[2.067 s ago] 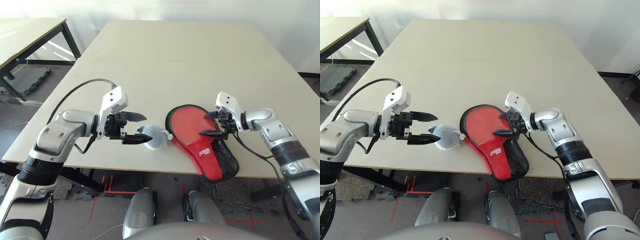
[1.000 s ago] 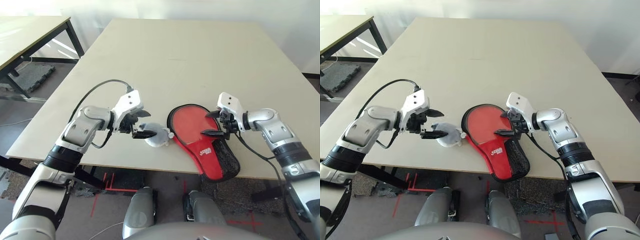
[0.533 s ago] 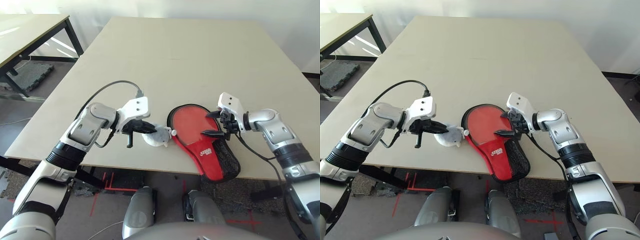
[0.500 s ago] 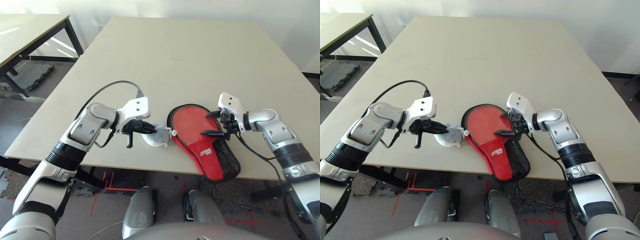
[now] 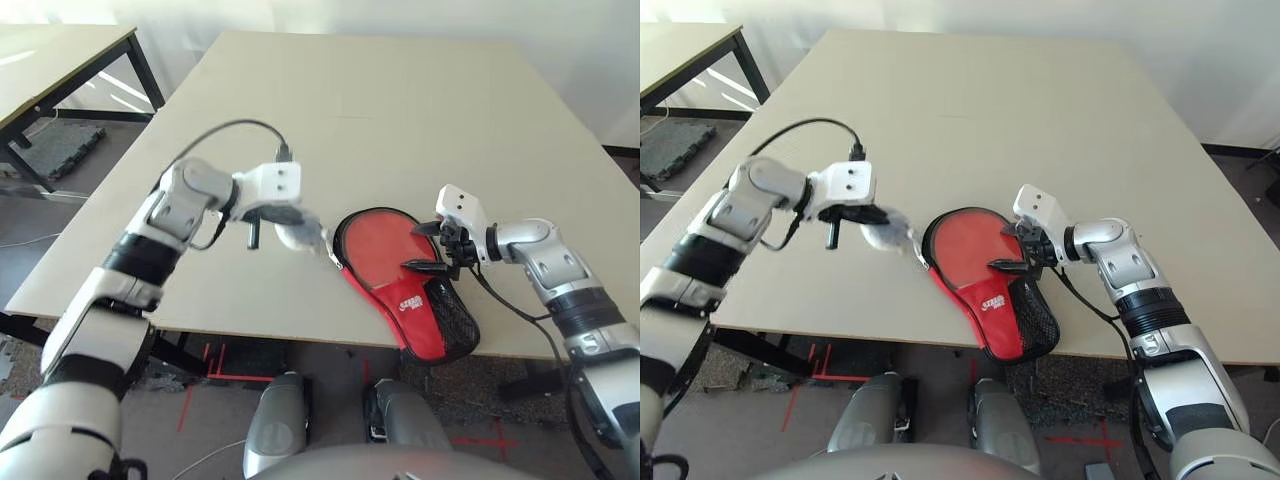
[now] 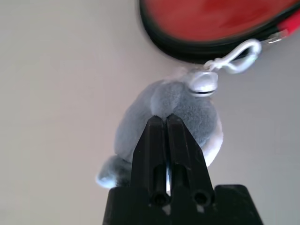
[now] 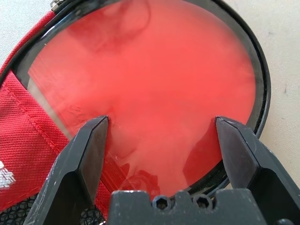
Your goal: Store the ping-pong paddle in its case and zip it.
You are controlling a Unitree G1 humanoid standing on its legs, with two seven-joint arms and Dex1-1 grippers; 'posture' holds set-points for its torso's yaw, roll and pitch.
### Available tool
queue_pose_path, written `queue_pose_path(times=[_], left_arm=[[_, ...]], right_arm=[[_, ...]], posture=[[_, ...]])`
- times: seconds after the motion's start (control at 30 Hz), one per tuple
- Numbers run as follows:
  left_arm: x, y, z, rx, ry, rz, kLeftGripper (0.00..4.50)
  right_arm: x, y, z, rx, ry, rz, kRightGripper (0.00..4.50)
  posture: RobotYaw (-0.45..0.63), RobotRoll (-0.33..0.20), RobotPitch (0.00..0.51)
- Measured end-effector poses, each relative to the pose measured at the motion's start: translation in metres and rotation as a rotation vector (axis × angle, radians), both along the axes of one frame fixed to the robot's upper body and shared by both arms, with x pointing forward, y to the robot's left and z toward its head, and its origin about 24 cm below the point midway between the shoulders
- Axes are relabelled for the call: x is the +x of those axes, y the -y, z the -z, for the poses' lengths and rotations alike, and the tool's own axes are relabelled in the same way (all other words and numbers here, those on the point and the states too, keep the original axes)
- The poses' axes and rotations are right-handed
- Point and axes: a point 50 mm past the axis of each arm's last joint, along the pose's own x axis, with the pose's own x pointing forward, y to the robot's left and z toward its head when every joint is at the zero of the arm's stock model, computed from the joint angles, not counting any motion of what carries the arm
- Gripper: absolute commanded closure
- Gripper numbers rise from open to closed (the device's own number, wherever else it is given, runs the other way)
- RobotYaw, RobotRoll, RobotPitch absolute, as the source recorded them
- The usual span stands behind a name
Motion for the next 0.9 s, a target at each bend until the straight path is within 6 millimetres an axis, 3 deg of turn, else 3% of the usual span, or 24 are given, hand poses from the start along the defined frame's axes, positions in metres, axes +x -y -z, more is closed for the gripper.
queue_pose_path(times=[0.23,0.5,0.9], left_arm=[[0.025,0.021,0.002,0.101,0.135,0.023,4.47],[0.041,0.036,0.004,0.127,0.234,-0.04,4.47],[0.053,0.089,-0.01,0.002,0.589,-0.153,4.47]], right_arm=[[-0.001,-0.001,0.002,0.013,0.005,0.012,0.0],[-0.002,-0.004,0.003,0.031,0.015,0.018,0.0],[-0.009,-0.003,0.002,0.05,0.028,0.044,0.0]], posture=[[0.08,0.0,0.083],[0.06,0.0,0.089],[0.0,0.0,0.102]])
